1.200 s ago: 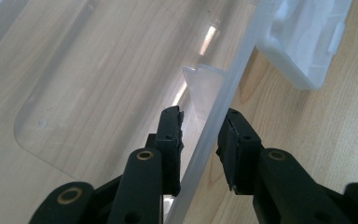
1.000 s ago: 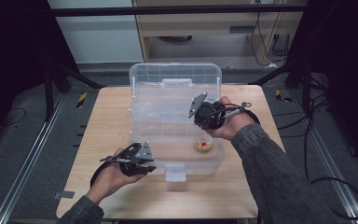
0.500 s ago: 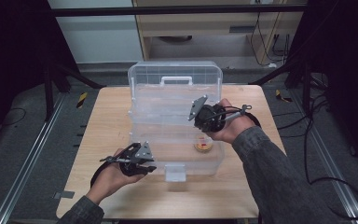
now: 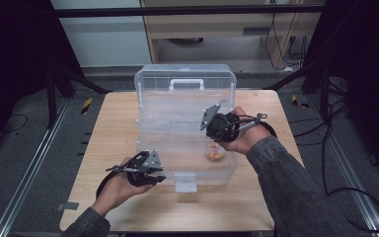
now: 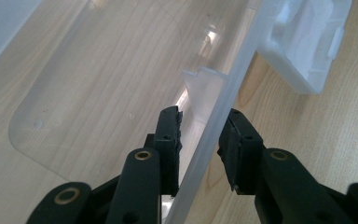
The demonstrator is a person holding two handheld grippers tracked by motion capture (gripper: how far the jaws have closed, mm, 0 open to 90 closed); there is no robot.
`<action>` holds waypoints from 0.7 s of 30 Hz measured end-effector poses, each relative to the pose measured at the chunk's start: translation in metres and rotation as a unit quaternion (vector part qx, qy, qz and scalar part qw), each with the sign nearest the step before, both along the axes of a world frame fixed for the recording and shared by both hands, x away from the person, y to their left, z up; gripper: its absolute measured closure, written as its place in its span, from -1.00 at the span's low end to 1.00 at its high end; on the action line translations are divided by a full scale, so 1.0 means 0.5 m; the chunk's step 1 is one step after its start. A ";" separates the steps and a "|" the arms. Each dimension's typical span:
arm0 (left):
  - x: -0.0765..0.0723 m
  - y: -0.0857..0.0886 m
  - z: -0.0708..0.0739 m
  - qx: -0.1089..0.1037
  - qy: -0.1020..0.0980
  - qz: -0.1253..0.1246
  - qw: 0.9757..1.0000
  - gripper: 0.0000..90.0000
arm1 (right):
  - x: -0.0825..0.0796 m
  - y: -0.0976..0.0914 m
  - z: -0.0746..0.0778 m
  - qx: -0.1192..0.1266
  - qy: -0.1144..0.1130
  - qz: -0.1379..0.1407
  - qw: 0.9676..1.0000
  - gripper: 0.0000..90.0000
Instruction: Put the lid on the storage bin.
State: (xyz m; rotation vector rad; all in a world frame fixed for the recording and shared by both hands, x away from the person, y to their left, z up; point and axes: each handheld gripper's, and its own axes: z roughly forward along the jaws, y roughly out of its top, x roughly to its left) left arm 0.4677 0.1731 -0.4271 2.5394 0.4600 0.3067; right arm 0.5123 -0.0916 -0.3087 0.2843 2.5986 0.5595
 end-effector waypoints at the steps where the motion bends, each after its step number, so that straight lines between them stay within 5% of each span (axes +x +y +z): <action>1: 0.000 0.000 0.000 0.000 0.000 0.000 1.000 0.52 | -0.001 0.000 -0.001 0.001 0.000 -0.001 1.000 0.81; 21: -0.003 -0.001 -0.001 0.004 -0.011 0.000 1.000 0.49 | -0.016 -0.001 -0.008 -0.001 0.002 0.005 1.000 0.81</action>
